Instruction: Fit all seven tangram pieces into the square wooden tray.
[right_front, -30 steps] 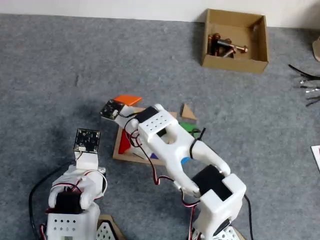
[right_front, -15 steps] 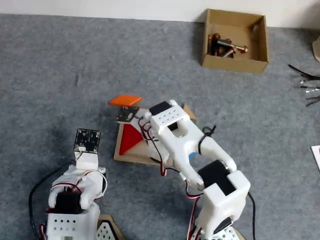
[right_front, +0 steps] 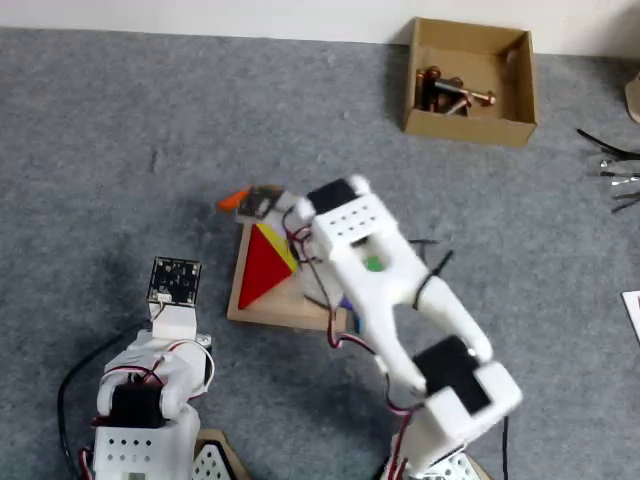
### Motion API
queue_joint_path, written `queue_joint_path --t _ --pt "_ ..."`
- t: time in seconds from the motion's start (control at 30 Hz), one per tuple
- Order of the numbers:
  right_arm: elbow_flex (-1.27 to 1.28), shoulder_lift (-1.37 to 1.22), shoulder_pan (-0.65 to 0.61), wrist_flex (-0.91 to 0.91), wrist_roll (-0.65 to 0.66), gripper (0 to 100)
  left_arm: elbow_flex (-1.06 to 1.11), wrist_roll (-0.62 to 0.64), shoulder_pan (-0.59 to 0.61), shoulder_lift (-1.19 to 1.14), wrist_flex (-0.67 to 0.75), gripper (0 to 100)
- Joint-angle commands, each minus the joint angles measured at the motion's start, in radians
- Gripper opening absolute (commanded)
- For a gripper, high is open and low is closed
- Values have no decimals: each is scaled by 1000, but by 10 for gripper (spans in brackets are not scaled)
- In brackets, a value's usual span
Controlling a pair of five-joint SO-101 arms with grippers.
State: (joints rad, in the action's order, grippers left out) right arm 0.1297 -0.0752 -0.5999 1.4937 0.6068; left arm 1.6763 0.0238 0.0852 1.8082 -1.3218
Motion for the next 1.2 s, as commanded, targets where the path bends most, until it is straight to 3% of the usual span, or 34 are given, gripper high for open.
queue_joint_path --t 0.0,0.1,0.37,0.67,1.0,1.17 --pt "-62 133 36 12 -17 6 19 6 13 16 -5 5" --pt "44 143 41 -61 -17 35 19 6 13 16 -5 5" --pt "386 147 42 -506 -21 152 19 6 13 16 -5 5" --pt "456 148 41 -611 -71 156 19 6 13 16 -5 5" --pt "479 140 44 -585 166 152 19 6 13 16 -5 5" --pt "530 147 44 -526 377 152 19 6 13 16 -5 5"
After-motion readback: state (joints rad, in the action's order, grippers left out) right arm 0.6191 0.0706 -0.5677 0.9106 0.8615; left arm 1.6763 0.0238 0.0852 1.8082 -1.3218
